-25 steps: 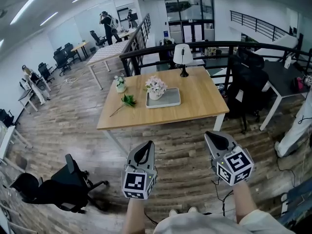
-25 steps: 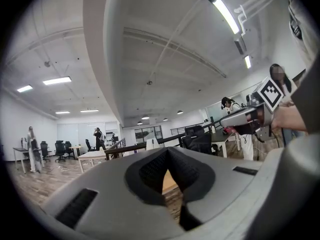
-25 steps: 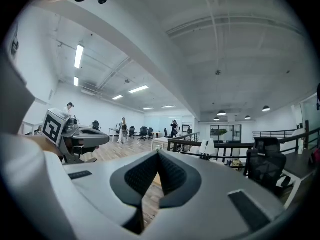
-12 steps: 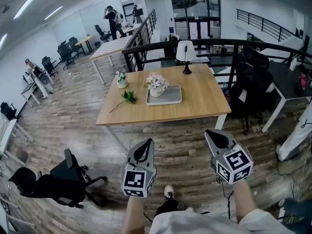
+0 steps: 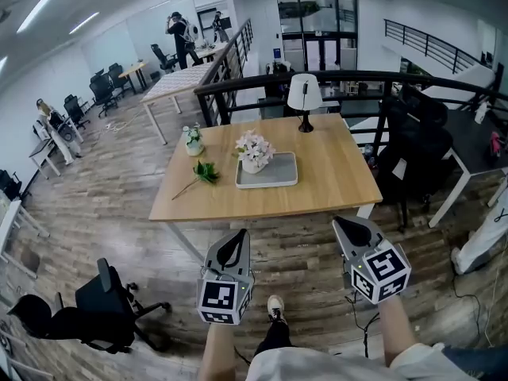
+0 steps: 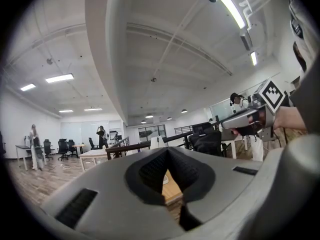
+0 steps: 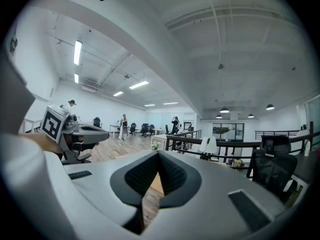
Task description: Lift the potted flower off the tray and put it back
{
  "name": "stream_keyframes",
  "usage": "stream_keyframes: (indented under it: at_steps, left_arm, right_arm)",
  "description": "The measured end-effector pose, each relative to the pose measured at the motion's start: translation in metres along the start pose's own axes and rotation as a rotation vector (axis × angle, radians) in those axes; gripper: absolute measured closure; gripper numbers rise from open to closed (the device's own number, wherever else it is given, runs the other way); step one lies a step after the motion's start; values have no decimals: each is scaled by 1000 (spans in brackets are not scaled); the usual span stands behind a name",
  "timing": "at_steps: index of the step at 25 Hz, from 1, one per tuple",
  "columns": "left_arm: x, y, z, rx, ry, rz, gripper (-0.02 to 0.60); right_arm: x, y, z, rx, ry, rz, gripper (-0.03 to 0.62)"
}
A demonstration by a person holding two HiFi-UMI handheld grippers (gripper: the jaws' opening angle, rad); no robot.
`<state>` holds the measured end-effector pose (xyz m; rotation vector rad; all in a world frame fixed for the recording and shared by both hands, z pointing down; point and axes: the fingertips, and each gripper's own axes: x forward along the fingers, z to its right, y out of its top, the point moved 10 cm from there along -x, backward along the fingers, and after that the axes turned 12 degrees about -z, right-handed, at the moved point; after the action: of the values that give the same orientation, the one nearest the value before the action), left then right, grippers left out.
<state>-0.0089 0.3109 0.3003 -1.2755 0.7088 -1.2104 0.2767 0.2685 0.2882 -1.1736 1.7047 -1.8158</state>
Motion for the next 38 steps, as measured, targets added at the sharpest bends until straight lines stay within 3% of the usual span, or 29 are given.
stream_keyframes:
  at_steps: [22, 38]
  left_arm:
    - [189, -3, -170, -13, -56, -37, 572]
    - [275, -28, -241, -38, -96, -97, 538]
  right_arm:
    - [219, 65, 59, 44, -34, -5, 579]
    - [326, 76, 82, 77, -6, -24, 576]
